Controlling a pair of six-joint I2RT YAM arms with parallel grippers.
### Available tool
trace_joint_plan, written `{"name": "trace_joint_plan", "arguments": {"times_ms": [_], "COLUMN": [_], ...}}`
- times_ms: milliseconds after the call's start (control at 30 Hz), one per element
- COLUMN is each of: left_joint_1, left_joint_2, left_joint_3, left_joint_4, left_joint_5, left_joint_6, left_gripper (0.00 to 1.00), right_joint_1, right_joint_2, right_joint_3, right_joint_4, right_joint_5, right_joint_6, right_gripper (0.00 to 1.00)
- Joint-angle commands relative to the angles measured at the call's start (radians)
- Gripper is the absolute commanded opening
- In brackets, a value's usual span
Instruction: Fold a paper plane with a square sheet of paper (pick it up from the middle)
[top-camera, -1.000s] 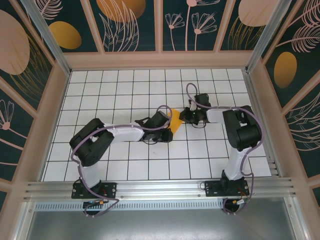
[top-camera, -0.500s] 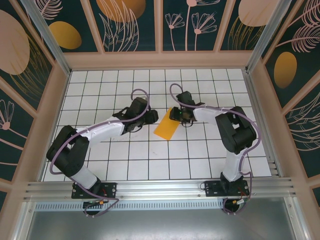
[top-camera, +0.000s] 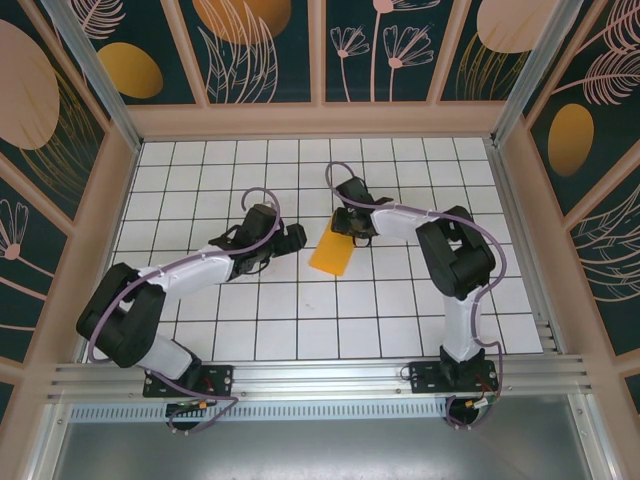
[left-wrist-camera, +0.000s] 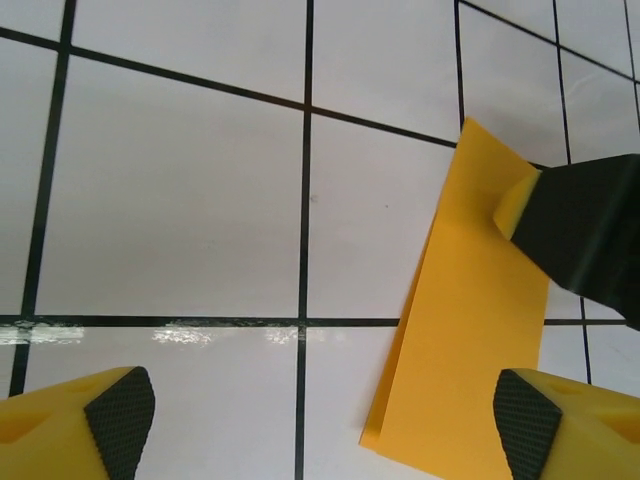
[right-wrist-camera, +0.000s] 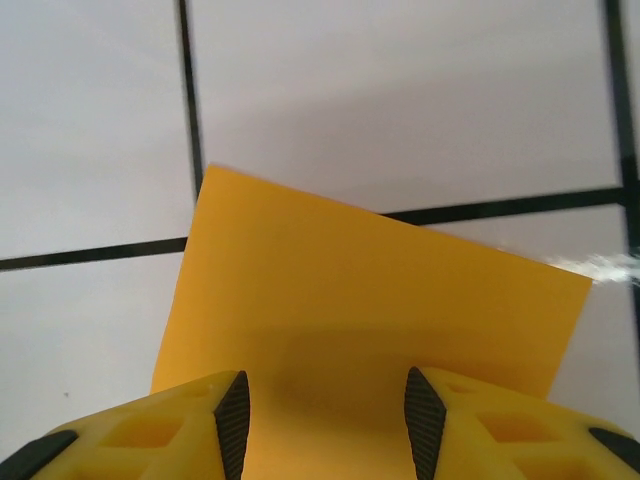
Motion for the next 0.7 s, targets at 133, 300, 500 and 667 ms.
{"name": "trace_joint_plan", "arguments": {"times_ms": [133,300,500,667], "left_joint_1": [0.03,0.05,0.067,0.067], "left_joint_2": [-0.052,-0.062,-0.078,-0.068], "left_joint_3": [-0.041,-0.071,-0.103,-0.106], "left_joint_4": [0.032,0.063,0.097,0.129], "left_joint_5": [-0.031,-0.012,0.038,0.121], "left_joint_6": [-0.023,-0.066,-0.093,-0.096], "left_gripper": [0.93,0.96,0.99,0.98], "right_joint_1": [0.034,0.026,0.026,0.024], "right_joint_2": [0.085,0.043,-0.082,-0.136], "right_joint_3": [0.025,0.087,0.043,-0.032], "right_joint_4": [0.012,0.048,0.054,0.012], "right_joint_5": [-0.226,-0.378,-0.294,-0.203], "right_joint_6": [-0.386,-0.409,-0.206,-0.066], "right_gripper": [0.45,0.45,0.46,0.42]}}
